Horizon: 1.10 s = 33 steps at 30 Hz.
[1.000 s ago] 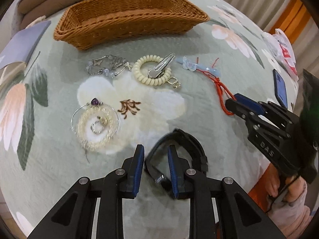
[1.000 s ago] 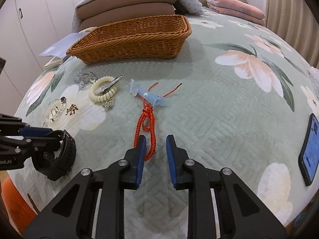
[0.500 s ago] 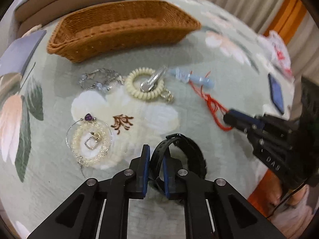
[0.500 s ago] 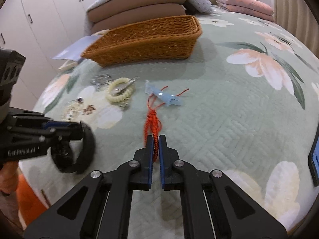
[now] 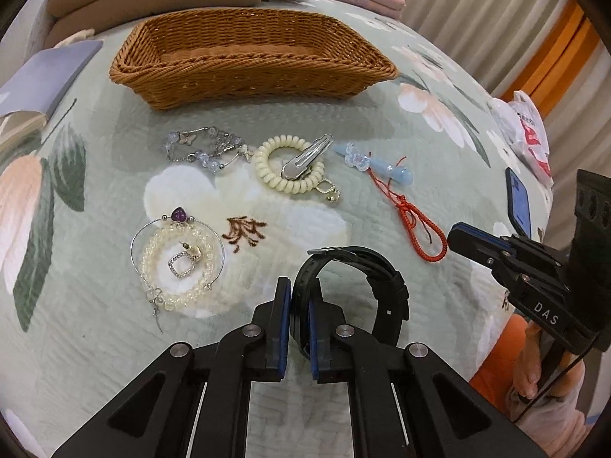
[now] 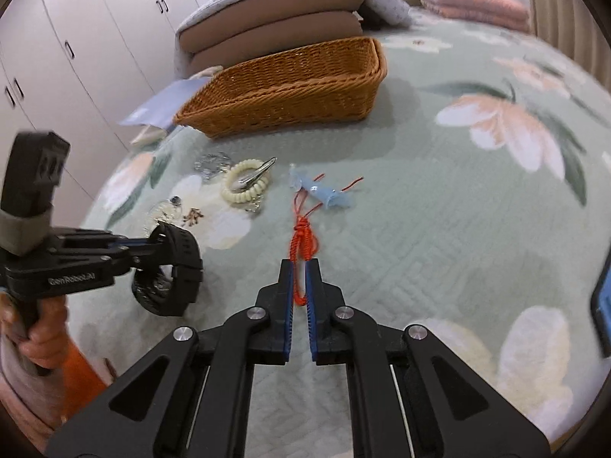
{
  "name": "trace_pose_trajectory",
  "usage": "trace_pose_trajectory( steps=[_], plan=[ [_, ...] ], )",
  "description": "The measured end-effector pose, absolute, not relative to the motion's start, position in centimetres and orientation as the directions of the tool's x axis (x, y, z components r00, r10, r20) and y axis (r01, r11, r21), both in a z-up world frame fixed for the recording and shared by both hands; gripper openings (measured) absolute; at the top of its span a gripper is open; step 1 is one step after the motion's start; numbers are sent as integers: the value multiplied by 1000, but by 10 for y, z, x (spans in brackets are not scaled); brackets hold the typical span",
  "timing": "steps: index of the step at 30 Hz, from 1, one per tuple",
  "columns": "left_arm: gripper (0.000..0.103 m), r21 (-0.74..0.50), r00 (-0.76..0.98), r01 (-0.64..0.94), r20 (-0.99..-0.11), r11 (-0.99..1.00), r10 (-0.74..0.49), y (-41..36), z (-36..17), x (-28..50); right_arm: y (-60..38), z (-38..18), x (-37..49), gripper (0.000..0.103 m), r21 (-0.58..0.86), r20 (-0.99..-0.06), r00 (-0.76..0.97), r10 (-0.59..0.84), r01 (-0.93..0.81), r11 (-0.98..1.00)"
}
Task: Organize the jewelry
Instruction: 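Grasp the black watch strap with left tool while right tool grasps the red cord, then lift both items over the wicker basket and open both tools to release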
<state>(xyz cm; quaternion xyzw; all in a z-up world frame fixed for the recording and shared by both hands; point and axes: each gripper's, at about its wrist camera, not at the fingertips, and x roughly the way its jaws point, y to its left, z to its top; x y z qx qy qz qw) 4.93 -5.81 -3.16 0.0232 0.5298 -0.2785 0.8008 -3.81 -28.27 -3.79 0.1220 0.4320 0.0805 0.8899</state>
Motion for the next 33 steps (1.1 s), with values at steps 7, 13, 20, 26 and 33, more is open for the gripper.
trace_pose_trajectory(
  steps=[7,13,20,26,33],
  plan=[
    [8,-263,284,481,-856,836,-433,-58,-35,49,-275,-45,-27,6,246,-804,546,235,-54,968],
    [8,-261,290,491,-851,831,-438,-56,-37,47,-280,-33,-28,13,294,-777,565,279,-67,953],
    [8,-301,297,491,-824,817,-482,-56,-39,47,-277,-29,-27,52,278,-789,551,272,-74,958],
    [8,-310,291,491,-822,814,-489,-55,-43,49,-261,-42,-8,41,118,-861,490,133,-63,991],
    [8,-269,296,485,-845,832,-445,-63,-52,49,-244,-52,8,5,72,-885,449,118,-119,990]
  ],
)
